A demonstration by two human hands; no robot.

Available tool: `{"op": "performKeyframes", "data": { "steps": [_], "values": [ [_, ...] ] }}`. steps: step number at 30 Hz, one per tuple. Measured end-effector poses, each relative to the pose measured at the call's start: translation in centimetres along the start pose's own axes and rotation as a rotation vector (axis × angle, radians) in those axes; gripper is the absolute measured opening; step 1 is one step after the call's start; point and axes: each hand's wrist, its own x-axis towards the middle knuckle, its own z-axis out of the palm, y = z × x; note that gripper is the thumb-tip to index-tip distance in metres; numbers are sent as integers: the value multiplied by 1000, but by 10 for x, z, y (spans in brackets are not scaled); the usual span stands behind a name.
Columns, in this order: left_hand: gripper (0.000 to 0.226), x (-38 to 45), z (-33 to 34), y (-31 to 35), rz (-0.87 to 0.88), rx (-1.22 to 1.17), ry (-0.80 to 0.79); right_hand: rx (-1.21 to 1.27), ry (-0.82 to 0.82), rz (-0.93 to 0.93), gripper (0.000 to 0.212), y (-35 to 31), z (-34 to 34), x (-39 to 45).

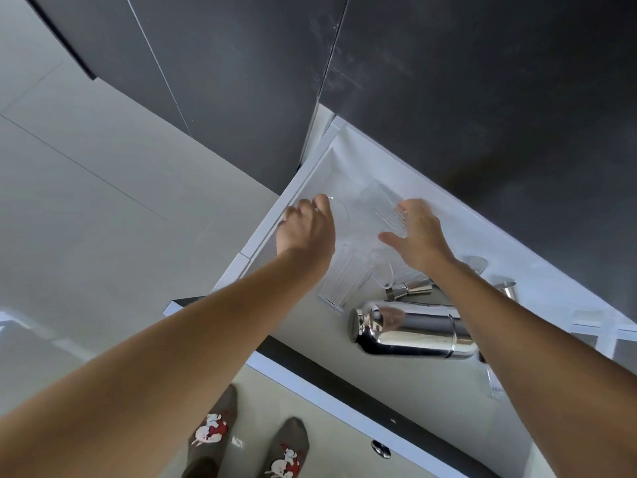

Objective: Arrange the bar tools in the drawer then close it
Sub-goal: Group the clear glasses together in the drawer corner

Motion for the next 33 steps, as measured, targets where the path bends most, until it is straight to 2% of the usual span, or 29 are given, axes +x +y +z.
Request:
{"op": "performKeyframes", "data": {
  "steps": [10,13,21,29,33],
  "values": [
    [56,28,-15,17,156,110,214,-3,126,-71,54,-8,-15,-12],
    [65,37,-16,23,189,95,237,-46,149,-110,55,-11,-15,-9],
    [69,60,-21,22,270,-1,242,-57,204,-155,56,-20,-9,-1],
    [67,64,-22,21,334,-91,283,73,308,-170,53,-27,-2,1],
    [76,61,-19,22,333,-159,278,251,287,-157,72,-18,2,-3]
  ]
}}
